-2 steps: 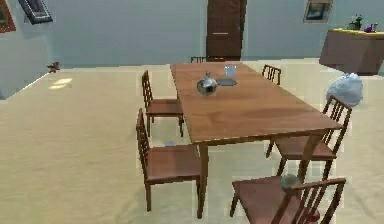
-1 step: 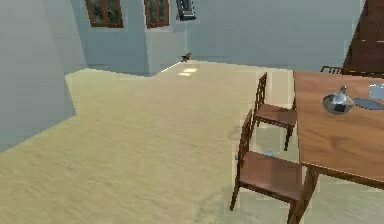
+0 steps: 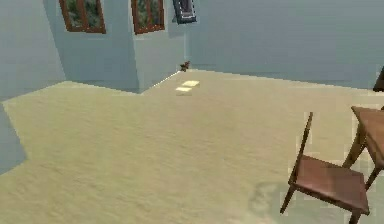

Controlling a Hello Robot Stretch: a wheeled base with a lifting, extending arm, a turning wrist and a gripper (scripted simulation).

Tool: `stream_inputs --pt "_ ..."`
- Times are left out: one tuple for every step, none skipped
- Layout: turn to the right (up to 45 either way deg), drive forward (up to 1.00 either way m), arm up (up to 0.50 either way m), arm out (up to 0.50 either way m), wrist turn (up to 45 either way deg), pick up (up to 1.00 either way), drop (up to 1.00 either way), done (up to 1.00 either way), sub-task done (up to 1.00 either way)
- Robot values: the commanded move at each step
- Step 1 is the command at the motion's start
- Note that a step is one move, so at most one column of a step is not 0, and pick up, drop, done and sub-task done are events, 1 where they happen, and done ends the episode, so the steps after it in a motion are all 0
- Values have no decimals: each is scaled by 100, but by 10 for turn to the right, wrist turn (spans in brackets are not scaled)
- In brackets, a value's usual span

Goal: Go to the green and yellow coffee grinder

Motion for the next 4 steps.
stream_inputs --pt "-180 0 0 0 0 0 0 0 0" --pt "0 10 0 0 0 0 0 0 0" --pt "300 0 0 0 0 0 0 0 0" --pt "0 100 0 0 0 0 0 0 0"
